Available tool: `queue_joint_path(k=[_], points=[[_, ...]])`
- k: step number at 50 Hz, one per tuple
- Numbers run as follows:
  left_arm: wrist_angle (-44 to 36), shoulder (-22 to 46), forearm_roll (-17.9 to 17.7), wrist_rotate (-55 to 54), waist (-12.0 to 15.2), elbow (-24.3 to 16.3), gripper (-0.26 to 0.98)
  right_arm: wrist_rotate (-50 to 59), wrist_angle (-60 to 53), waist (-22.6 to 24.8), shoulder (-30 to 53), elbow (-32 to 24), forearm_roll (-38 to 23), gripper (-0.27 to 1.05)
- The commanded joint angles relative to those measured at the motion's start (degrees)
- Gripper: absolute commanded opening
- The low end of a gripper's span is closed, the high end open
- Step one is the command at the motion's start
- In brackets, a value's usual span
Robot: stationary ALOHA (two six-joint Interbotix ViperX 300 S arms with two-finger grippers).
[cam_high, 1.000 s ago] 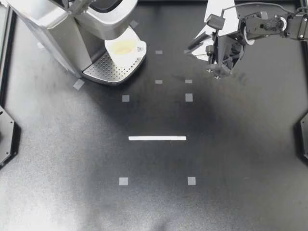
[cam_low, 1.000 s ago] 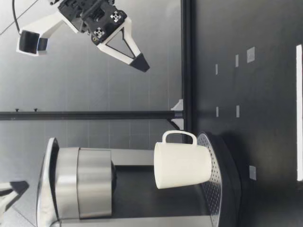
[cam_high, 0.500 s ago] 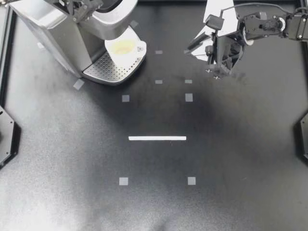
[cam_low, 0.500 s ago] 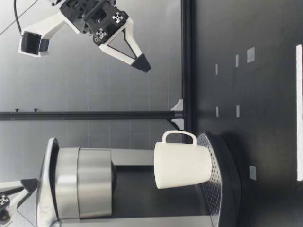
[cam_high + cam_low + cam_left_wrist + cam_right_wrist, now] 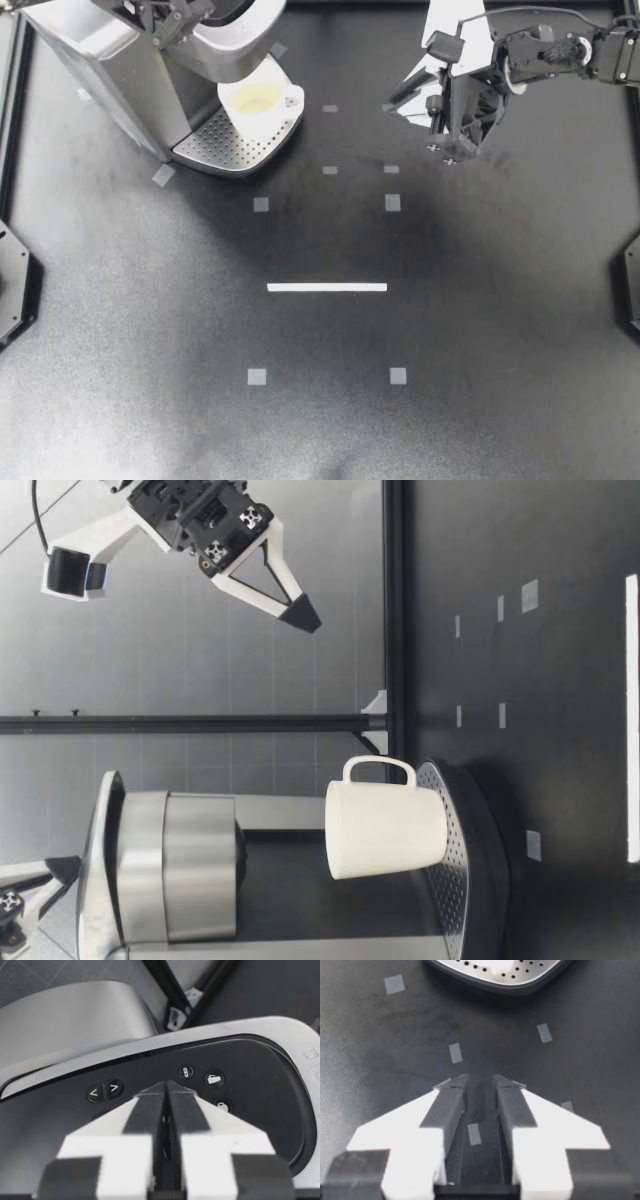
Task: Place the coffee capsule inside the capsule container, then place the cup onto the center of the cup tray.
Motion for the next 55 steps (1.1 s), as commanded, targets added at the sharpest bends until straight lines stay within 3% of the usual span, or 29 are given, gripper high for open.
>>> queue_joint_path(k=[1,18,34,55], points=[[-0.53,-0.09,0.0,0.26,0.97,-0.88,0.05,0.0,-0.35,0.18,-0.7,-1.05,0.18,0.31],[-2.29,-1.32,0.53,1.14,0.97,-4.92,0.05,0.0,-0.35,0.18,-0.97,-1.41,0.18,0.31],[-2.72,-0.26,-0.7,0.97,-1.41,-4.39,0.05,0.0,-0.35,0.18,-0.26,-2.11,0.18,0.31],[-2.72,1.58,-0.79,0.7,-1.41,-2.81,0.05,0.0,-0.35,0.18,0.18,-2.2,0.0,0.31]])
